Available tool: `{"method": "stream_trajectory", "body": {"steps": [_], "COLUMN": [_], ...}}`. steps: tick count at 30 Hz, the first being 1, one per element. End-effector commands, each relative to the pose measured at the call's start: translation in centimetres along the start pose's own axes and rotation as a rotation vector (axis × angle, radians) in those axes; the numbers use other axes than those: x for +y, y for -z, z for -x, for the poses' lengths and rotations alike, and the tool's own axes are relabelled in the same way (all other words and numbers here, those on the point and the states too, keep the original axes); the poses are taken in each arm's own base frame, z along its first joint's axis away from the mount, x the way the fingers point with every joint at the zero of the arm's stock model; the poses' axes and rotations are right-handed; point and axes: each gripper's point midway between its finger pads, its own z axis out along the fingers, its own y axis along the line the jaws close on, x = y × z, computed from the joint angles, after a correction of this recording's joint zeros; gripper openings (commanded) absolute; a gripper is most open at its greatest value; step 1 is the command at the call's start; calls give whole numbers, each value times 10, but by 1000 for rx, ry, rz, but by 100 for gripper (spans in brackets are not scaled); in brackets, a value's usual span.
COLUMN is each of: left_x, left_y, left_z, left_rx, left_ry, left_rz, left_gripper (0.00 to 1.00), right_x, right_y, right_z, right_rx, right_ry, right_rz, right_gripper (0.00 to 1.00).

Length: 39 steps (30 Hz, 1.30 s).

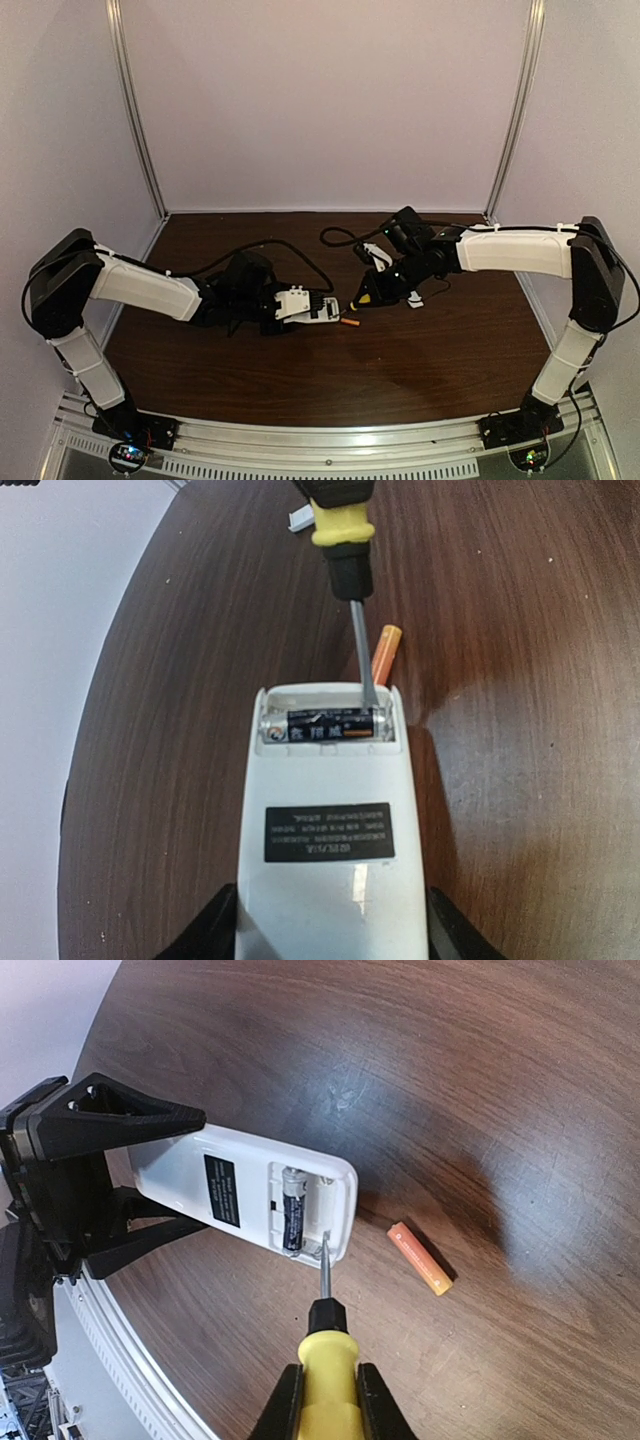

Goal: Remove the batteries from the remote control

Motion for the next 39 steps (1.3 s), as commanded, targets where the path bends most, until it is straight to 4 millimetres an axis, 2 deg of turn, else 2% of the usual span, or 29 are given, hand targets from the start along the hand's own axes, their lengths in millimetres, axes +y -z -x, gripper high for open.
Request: {"method": "stream_trajectory", "body": {"steps": [1,23,31,39], "left_x": [12,9,9,12], "left_y": [2,1,-1,-5], "left_z": [23,29,26,21], "left_rx": [-88,-111,-101,-72], "left_ry": [-26,-2,0,3], "left_rz": [49,22,25,42], "left_gripper": [0,0,0,0], "right_x": [-8,36,35,25], "right_y": [10,21,17,9], "right_z": [13,32,26,16], "right_rx": [-41,-133,-121,-87], "right_ry": [49,98,93,85], "right_rz": [-81,96,90,42], "right_gripper": [0,0,0,0]}}
